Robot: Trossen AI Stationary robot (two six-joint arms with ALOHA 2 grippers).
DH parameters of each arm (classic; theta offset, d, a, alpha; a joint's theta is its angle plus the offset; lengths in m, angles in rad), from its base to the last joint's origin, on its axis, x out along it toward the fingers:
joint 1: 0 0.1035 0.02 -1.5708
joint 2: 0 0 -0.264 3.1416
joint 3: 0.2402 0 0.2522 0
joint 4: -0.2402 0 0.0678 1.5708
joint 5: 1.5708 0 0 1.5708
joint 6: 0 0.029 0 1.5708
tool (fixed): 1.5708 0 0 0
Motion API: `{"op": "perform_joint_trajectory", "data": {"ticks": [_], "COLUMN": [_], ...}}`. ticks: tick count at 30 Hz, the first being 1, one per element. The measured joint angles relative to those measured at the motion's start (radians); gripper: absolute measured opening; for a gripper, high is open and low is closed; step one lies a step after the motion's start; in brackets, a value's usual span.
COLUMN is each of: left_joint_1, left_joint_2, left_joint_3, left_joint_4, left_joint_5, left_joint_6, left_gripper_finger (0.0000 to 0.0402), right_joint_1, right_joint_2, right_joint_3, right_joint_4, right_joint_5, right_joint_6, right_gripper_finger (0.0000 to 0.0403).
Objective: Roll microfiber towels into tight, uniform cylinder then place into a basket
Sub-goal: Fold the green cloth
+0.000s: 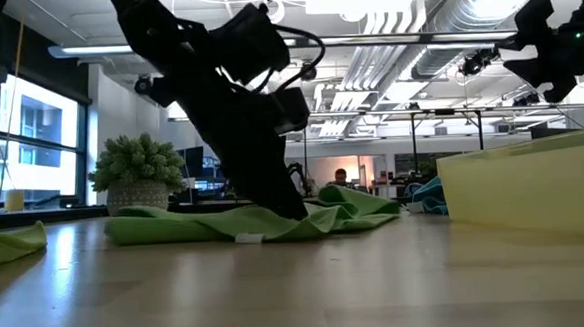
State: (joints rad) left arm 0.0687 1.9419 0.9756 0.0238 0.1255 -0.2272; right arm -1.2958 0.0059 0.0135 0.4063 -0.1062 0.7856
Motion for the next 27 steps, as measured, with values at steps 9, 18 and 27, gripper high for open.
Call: {"op": "perform_joint_trajectory", "data": {"ticks": [9, 18, 27], "left_joint_1": [-0.064, -0.098, -0.097], "left_joint_2": [0.002, 0.01, 0.008], "left_joint_3": [-0.002, -0.008, -0.006], "left_joint_4": [0.027, 0.158, 0.38], "left_joint_5": [0.076, 0.16, 0.131], "left_joint_6": [-0.189, -0.33, -0.349], "left_gripper_finger": [0.0163, 0.0163, 0.0163], "right_joint_1": [0.1, 0.184, 0.234], "right_joint_2": [0.0, 0.0, 0.023], "right_joint_3": [0.0, 0.0, 0.039], "right_joint_4": [0.108, 0.173, 0.207], "right_joint_5": [0.0, 0.027, 0.05], "right_joint_6": [-0.004, -0.107, -0.26], "right_gripper_finger": [0.0199, 0.0199, 0.0199]}}
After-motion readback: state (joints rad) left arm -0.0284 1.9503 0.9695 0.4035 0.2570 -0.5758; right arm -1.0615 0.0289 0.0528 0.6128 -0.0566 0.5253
